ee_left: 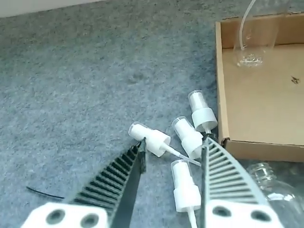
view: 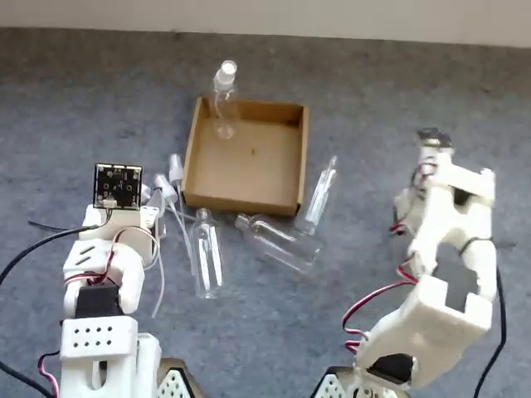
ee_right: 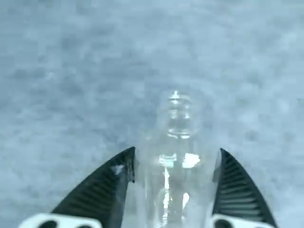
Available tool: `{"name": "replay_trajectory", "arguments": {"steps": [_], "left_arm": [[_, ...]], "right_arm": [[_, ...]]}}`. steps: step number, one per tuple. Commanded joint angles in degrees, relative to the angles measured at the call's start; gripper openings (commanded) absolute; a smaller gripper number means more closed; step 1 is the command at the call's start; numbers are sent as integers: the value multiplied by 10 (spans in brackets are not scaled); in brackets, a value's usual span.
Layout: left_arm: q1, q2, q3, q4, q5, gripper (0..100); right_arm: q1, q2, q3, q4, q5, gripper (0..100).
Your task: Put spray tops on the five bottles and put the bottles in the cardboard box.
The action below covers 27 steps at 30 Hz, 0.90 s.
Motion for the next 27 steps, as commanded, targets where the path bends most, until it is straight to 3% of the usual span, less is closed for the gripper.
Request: {"name": "replay_trajectory", "arguments": {"steps": [1, 5, 11, 27], "left_arm": [[8, -7, -5, -14, -2, 175], [8, -7, -5, -13, -2, 175], [8, -7, -5, -12, -2, 175], [8, -7, -5, -12, -2, 175]], "right_arm": [[36, -2, -29, -3, 51, 212], [43, -2, -29, -3, 55, 221], [37, -7, -34, 16, 53, 336], [-2, 0, -109, 38, 27, 328]]}}
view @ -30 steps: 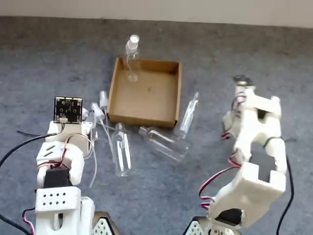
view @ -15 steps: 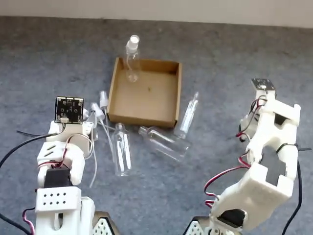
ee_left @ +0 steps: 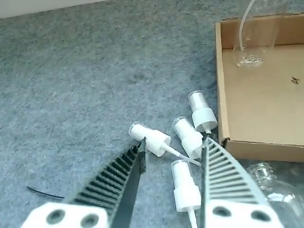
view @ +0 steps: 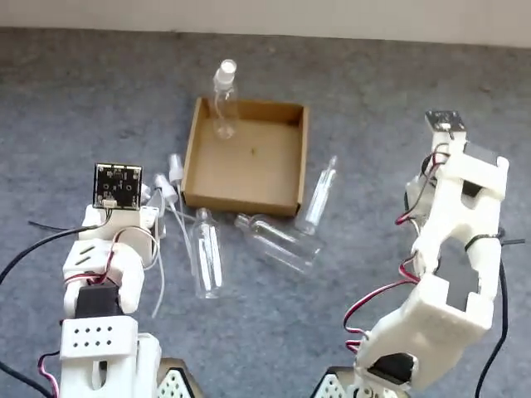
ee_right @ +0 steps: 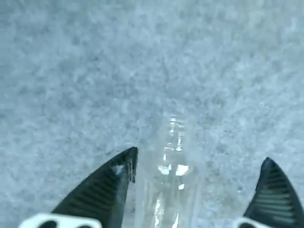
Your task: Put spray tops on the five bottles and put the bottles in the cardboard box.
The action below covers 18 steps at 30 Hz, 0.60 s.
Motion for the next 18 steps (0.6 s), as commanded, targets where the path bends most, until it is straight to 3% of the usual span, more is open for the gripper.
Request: {"name": "replay_trajectory", "arguments": {"steps": [1, 18], "left_arm": [[9, -7, -5, -11, -2, 175], [9, -6, -4, -11, -2, 175]], "right_arm": [[-6, -5, -18, 7, -6, 316], [0, 49, 7, 7, -6, 278]]}}
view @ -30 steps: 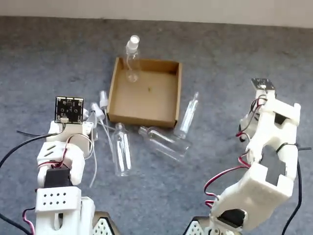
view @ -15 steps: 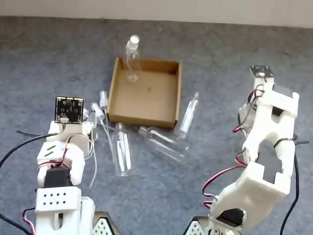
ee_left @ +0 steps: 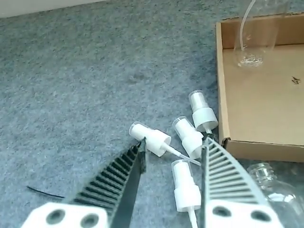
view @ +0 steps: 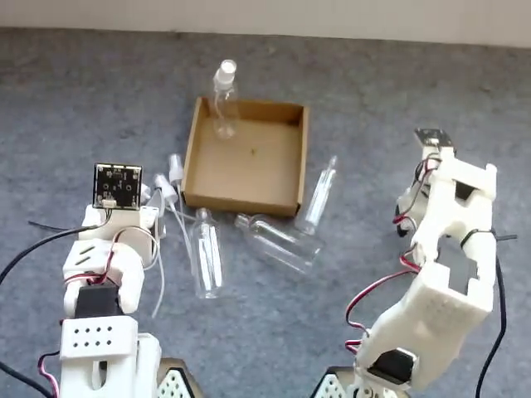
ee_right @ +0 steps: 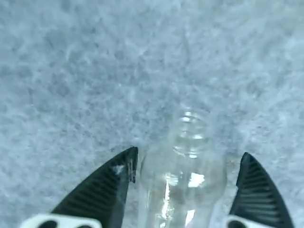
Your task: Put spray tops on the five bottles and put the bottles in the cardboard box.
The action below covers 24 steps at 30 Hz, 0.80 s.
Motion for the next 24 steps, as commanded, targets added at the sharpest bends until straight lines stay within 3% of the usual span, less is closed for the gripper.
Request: {"name": "replay_trajectory", "arguments": {"steps": [1, 6, 12, 19, 24], "left_arm": [[9, -6, -4, -11, -2, 175], [9, -6, -4, -11, -2, 175], [9, -5, -4, -11, -2, 175], [9, -4, -4, -11, -2, 175], [9, -4, -4, -11, -2, 175]], "right_arm": [[0, -11, -12, 5, -5, 278], [-5, -9, -17, 4, -5, 276], [-6, -12, -22, 2, -5, 178], [-2, -11, -53, 6, -6, 154], [-4, -12, -56, 6, -5, 32]]}}
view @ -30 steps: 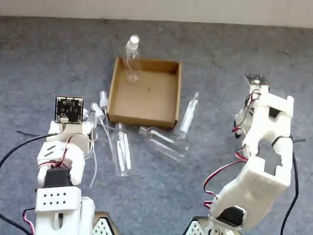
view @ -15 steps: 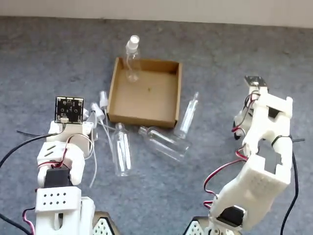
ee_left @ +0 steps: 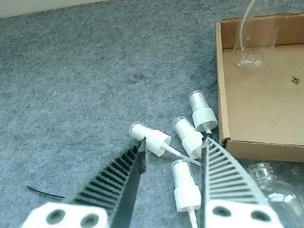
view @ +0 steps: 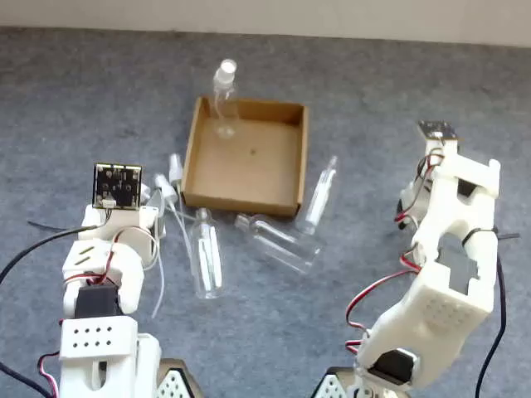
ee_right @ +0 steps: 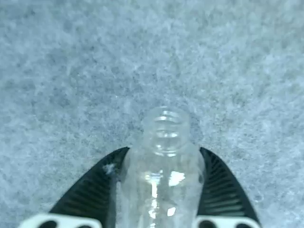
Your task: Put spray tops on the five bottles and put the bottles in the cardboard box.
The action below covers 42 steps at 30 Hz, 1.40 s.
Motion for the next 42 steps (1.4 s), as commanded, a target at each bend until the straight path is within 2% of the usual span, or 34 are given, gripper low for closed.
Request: {"name": "replay_trajectory", "arguments": {"steps": [1, 5, 11, 16, 22, 27, 37, 42], "left_arm": [[9, -3, -5, -11, -2, 175], [7, -1, -22, -7, 1, 175], [-29, 52, -100, 69, 1, 174], [-72, 237, -235, 148, -2, 174], [-94, 457, -448, 285, -3, 178], [-101, 596, -567, 329, 2, 179], [-88, 794, -721, 329, 257, 179], [-56, 865, -781, 331, 332, 179]], "right_arm": [[-6, -13, -31, 6, -5, 10], [-11, -47, -29, 6, -4, 3], [-22, -184, -19, 8, -2, 3], [-49, -297, 51, 29, 48, 3], [-101, -428, 166, 25, 47, 3], [-151, -531, 240, 25, 46, 3], [-186, -573, 311, 24, 45, 3], [-186, -575, 311, 24, 45, 3]]}}
